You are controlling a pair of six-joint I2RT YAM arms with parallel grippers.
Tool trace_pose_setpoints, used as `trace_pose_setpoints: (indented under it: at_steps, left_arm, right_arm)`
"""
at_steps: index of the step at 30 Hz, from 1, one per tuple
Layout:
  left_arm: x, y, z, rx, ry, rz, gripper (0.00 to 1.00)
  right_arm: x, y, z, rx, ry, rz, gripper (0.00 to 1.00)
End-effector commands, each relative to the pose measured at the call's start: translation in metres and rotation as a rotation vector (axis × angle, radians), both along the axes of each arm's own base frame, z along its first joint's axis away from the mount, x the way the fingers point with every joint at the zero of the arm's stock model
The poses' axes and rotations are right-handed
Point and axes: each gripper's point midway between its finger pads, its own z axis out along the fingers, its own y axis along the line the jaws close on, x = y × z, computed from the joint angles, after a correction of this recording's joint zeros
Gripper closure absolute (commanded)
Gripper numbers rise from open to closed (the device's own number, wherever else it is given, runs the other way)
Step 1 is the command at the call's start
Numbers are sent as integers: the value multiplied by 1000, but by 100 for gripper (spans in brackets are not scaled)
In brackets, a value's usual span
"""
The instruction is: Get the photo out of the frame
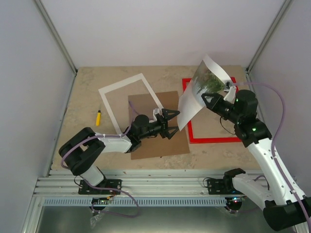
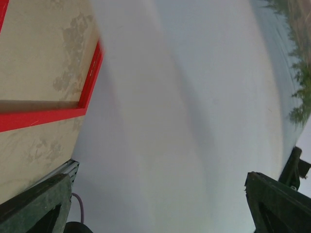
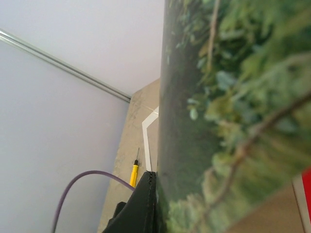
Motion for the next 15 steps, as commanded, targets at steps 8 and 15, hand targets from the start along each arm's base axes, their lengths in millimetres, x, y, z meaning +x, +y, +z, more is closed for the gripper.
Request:
trace_pose_setpoints:
  at_steps: [8, 15]
  left_arm:
    - [3, -25, 24, -162, -1, -15, 1]
    - [14, -27, 20, -201, 16, 22, 16]
  right_arm:
    - [-6, -1, 15, 75, -57, -5, 99]
    - [-13, -3, 5, 64, -33, -3, 100]
